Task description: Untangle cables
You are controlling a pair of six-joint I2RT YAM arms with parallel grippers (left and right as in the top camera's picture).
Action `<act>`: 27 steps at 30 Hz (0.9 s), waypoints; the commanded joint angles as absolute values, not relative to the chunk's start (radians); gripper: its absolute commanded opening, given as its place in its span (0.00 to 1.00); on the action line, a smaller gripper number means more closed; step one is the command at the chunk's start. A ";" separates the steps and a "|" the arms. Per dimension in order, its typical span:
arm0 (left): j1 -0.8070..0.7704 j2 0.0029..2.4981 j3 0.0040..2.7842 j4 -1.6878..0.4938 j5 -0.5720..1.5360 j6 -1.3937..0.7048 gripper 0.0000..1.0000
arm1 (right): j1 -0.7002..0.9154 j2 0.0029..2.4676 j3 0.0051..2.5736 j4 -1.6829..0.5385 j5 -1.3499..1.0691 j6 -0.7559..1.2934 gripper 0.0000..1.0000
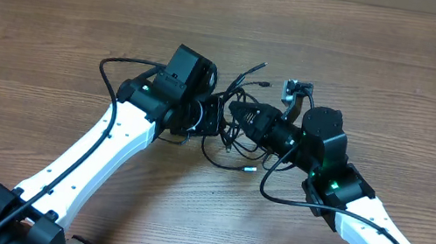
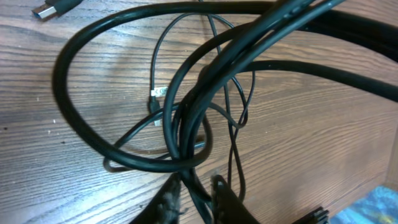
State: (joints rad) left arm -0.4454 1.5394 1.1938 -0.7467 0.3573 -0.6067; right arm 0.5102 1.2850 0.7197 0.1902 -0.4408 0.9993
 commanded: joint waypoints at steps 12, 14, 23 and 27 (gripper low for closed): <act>-0.424 1.529 1.216 -0.747 0.272 -0.604 0.04 | 0.507 1.282 0.726 0.168 -0.451 0.998 0.04; -0.405 1.514 1.222 -0.749 0.255 -0.597 0.04 | 0.507 1.282 0.726 0.128 -0.451 0.987 0.04; -0.319 1.470 1.234 -0.772 0.250 -0.561 0.04 | 0.507 1.282 0.726 -0.023 -0.451 0.934 0.04; -0.333 1.470 1.233 -0.823 0.347 -0.561 0.07 | 0.507 1.282 0.726 0.044 -0.453 0.942 0.04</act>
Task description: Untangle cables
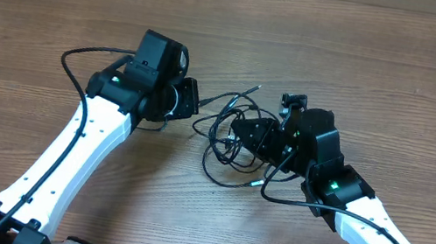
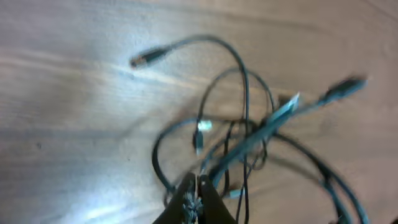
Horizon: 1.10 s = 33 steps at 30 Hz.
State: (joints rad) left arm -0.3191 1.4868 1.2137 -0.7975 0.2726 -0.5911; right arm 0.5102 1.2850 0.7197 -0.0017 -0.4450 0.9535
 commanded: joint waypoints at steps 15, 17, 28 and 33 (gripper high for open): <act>-0.381 1.470 1.232 -0.834 0.384 -0.583 0.38 | 0.507 1.282 0.726 0.282 -0.517 1.108 0.04; -0.380 1.470 1.232 -0.826 0.369 -0.583 0.38 | 0.507 1.282 0.726 0.282 -0.521 1.108 0.04; -0.381 1.470 1.232 -0.823 0.356 -0.583 0.15 | 0.507 1.282 0.726 0.282 -0.526 1.108 0.04; -0.380 1.470 1.232 -0.823 0.356 -0.583 0.11 | 0.507 1.282 0.726 0.282 -0.525 1.107 0.04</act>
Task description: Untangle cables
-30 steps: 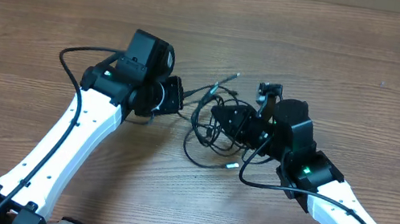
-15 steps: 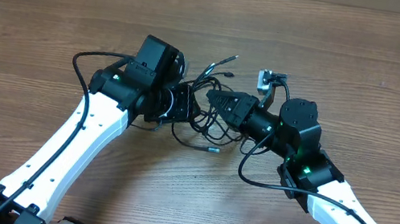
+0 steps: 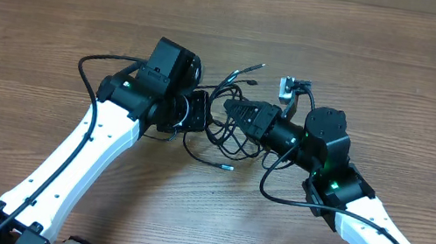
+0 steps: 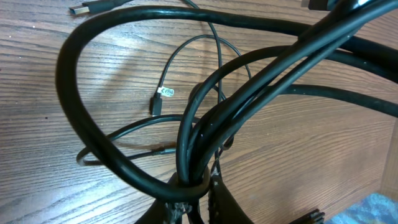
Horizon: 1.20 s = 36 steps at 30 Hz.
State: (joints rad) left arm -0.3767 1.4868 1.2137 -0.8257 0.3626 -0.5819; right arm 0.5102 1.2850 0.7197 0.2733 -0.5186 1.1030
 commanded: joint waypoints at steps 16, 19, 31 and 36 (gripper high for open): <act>-0.379 1.470 1.232 -0.803 0.355 -0.579 0.07 | 0.507 1.282 0.726 -0.363 -0.402 0.903 0.04; -0.379 1.470 1.232 -0.803 0.356 -0.580 0.07 | 0.507 1.282 0.726 -0.437 -0.347 0.881 0.04; -0.379 1.470 1.232 -0.804 0.356 -0.573 0.06 | 0.507 1.282 0.726 -0.512 -0.229 0.854 0.04; -0.324 1.469 1.258 -0.832 0.255 -0.458 0.06 | 0.506 1.282 0.726 -0.549 -0.155 0.854 0.04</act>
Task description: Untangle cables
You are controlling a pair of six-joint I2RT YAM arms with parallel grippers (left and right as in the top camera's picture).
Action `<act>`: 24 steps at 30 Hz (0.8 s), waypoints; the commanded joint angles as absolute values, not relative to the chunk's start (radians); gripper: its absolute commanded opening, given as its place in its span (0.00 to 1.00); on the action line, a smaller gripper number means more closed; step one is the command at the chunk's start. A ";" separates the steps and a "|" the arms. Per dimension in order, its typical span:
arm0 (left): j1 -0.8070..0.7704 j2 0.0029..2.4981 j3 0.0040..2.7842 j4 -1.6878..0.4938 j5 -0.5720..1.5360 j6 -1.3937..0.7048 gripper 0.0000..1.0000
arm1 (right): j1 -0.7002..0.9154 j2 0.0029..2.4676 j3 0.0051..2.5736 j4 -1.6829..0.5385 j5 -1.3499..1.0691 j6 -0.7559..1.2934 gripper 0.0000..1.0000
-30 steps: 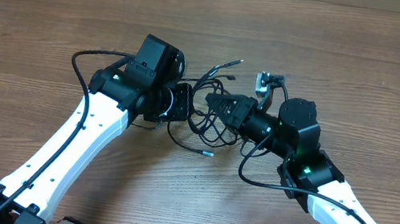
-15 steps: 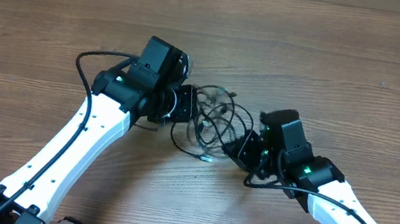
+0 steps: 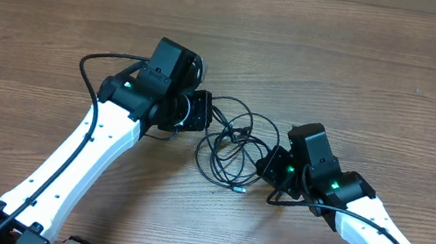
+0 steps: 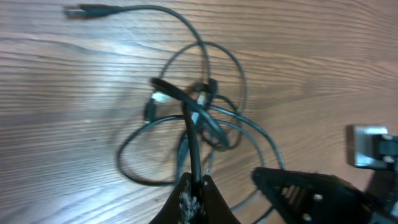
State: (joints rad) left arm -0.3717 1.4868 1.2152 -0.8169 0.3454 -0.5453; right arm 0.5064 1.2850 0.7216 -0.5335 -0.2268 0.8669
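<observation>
A tangle of thin black cables (image 3: 232, 142) lies on the wooden table between my two arms. In the left wrist view the tangle (image 4: 199, 118) shows loops, a white-tipped plug (image 4: 160, 98) and one strand running out to a USB plug (image 4: 78, 10). My left gripper (image 3: 204, 113) sits at the tangle's left edge. There the left gripper (image 4: 194, 186) is shut on a black strand that rises from the knot. At the tangle's right edge is my right gripper (image 3: 267, 162), seen as a dark shape (image 4: 261, 176) in the left wrist view. Its jaws cannot be made out.
A loose cable end (image 3: 239, 189) lies just in front of the tangle. My left arm's own black lead (image 3: 89, 69) loops out to the left. The wooden table (image 3: 42, 4) stretches wide on all sides, its back edge at the top.
My right gripper, then at the tangle's upper right, now sits lower and nearer, at its right edge. The plugs then sticking out behind are gone from there. The left gripper holds its place and strand.
At first both grippers met at the tangle, the left one's jaws around a cable. Then the left gripper was further left with the cables stretched out. It was back at the tangle afterwards. Now the right gripper is nearer me and the tangle lies more compact.
</observation>
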 commanded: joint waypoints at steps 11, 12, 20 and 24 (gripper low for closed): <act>0.028 1.469 1.603 -0.971 0.241 -0.394 0.14 | 0.507 1.282 0.726 -0.546 -0.163 0.727 0.04; 0.038 1.469 1.607 -0.971 0.268 -0.387 0.22 | 0.507 1.282 0.726 -0.519 -0.190 0.705 0.04; -0.033 1.485 1.539 -1.127 0.289 -0.381 0.34 | 0.507 1.282 0.726 -0.322 -0.340 0.659 0.04; -0.112 1.486 1.461 -1.137 0.292 -0.381 0.34 | 0.507 1.282 0.726 -0.215 -0.432 0.637 0.04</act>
State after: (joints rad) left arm -0.0628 1.4811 1.5135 -1.1347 0.2737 -0.4076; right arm 0.5064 1.2850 0.7216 -0.2584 -0.3309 0.6838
